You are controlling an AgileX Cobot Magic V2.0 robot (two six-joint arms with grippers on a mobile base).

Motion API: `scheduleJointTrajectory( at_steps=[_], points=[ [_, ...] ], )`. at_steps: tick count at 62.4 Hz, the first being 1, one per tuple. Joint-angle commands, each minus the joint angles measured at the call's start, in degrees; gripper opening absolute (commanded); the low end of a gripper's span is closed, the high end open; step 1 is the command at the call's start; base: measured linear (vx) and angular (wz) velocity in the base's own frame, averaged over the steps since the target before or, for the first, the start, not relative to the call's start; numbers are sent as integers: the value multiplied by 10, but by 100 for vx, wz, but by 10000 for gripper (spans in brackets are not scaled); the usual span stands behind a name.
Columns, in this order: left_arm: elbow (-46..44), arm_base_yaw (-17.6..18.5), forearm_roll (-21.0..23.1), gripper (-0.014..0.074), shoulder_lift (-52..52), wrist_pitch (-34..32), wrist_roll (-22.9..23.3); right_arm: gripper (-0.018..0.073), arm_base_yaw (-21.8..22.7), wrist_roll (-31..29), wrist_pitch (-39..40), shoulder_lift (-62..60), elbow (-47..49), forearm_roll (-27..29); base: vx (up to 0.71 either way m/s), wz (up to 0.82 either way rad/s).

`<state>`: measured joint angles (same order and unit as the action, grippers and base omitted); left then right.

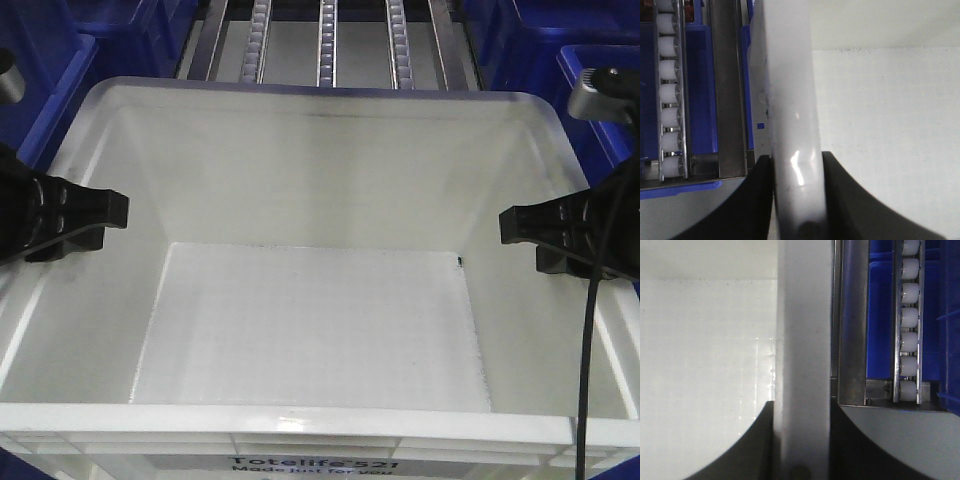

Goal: Move bin from left to right shelf
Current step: 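Hold the tote with both grippers while the base backs away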

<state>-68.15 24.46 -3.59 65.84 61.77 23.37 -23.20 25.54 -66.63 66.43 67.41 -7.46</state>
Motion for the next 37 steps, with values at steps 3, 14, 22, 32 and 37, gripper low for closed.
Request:
scheduleJointTrajectory(
  at_steps=[3,14,22,32,37],
  points=[
    [-21,-2,-50,20,-26,-16,-16,-1,11,8,25,-17,20,-100,0,0],
    [-21,-2,-50,20,-26,-16,-16,-1,11,8,25,-17,20,-100,0,0],
    [-21,-2,-50,20,-26,-16,-16,-1,11,8,25,-17,20,-100,-2,0],
    [-21,-2,-50,20,-26,-16,-16,-1,11,8,25,-17,20,-100,-6,1],
    [-21,-2,-50,20,-26,-16,-16,-1,11,8,25,-17,20,-100,-9,0]
  ],
)
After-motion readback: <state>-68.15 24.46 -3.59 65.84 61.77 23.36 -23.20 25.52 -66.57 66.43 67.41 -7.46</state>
